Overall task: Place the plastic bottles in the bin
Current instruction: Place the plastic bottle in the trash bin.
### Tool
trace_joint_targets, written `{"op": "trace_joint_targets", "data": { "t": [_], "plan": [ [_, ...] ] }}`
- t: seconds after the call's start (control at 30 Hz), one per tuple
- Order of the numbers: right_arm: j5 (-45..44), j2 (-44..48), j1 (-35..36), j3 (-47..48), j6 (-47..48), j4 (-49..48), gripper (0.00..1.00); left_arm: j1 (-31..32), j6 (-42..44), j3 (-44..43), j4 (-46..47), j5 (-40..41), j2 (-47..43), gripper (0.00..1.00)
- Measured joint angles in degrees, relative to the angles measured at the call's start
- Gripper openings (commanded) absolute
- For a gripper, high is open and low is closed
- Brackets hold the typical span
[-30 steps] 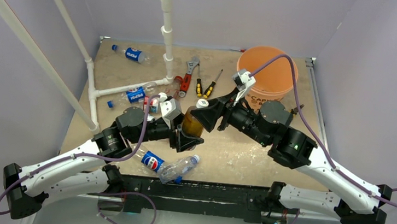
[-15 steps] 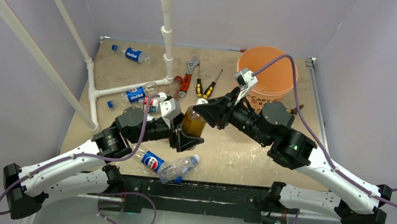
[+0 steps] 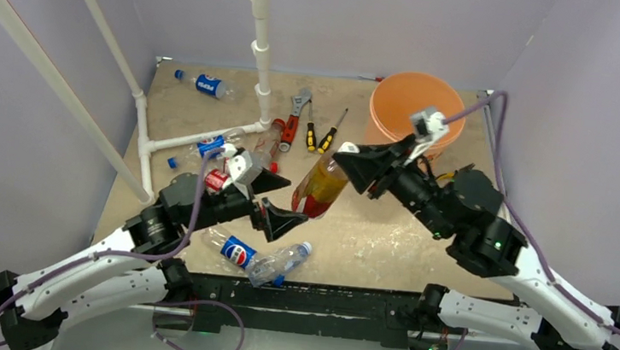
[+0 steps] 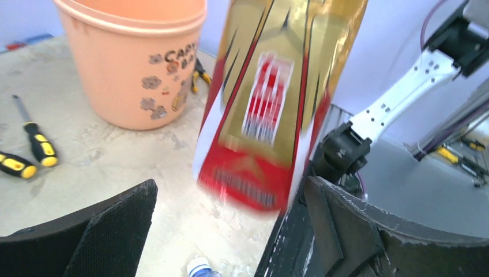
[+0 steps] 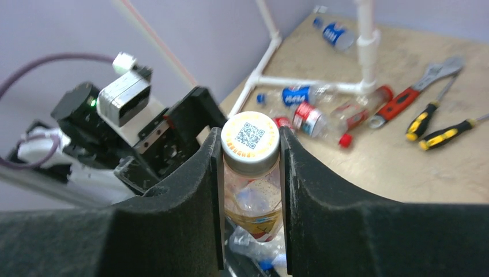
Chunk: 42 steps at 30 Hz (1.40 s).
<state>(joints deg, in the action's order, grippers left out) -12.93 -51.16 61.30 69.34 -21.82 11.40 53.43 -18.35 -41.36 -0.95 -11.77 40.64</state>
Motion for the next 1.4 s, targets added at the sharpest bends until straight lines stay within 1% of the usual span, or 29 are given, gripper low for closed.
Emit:
{"op": "trace_joint_targets", "data": {
  "t": [0.07, 0.17, 0.27, 0.37, 0.47, 0.5, 0.57, 0.63, 0.77, 0.9, 1.07, 1.4],
  "plan": [
    [-3.6, 2.3, 0.0, 0.8, 1.4, 0.1, 0.0, 0.0, -0.5, 0.3, -1.0, 2.6, -3.2, 0.99],
    [-11.3, 6.9, 0.1, 0.5, 4.4, -1.8, 0.0, 0.0, -1.7, 2.1, -2.0, 7.1, -8.8, 0.99],
    [-21.4, 11.8, 0.1, -2.8, 9.5, -8.4, 0.0, 0.0, -3.4, 4.1, -4.3, 12.5, -14.7, 0.99],
    [-33.6, 15.0, 0.1, -6.9, 18.0, -18.4, 0.0, 0.0, -5.9, 5.7, -7.4, 18.5, -19.5, 0.99],
    [-43.6, 12.9, -0.1, -9.4, 28.3, -30.5, 0.0, 0.0, -9.8, 6.8, -11.7, 25.8, -24.1, 0.99],
    [-45.6, 11.1, -0.4, -9.7, 30.9, -33.7, 0.0, 0.0, -11.1, 6.9, -12.9, 28.1, -25.0, 0.99],
    [-47.7, 7.1, -2.3, -9.2, 33.8, -36.8, 0.0, 0.0, -13.1, 6.9, -15.0, 31.7, -25.6, 0.99],
    [-47.6, 2.1, -6.4, -6.9, 33.5, -35.8, 0.0, 0.0, -14.9, 6.9, -16.5, 34.0, -25.2, 0.99],
    [-41.8, -8.8, -20.6, 1.3, 27.2, -28.9, 0.0, 0.0, -17.6, 6.9, -18.5, 36.2, -22.8, 0.98],
    [-37.9, -15.3, -28.9, 3.5, 23.6, -25.6, 0.0, 0.0, -20.0, 7.2, -18.9, 36.3, -20.0, 0.96],
    [-32.7, -21.4, -33.4, 3.8, 20.3, -23.8, 0.0, 0.0, -23.3, 9.0, -19.3, 37.0, -19.9, 0.96],
    [-24.3, -29.8, -38.1, -3.5, 16.4, -22.8, 0.0, 0.0, -28.8, 12.0, -22.3, 39.3, -24.7, 0.96]
  ]
}}
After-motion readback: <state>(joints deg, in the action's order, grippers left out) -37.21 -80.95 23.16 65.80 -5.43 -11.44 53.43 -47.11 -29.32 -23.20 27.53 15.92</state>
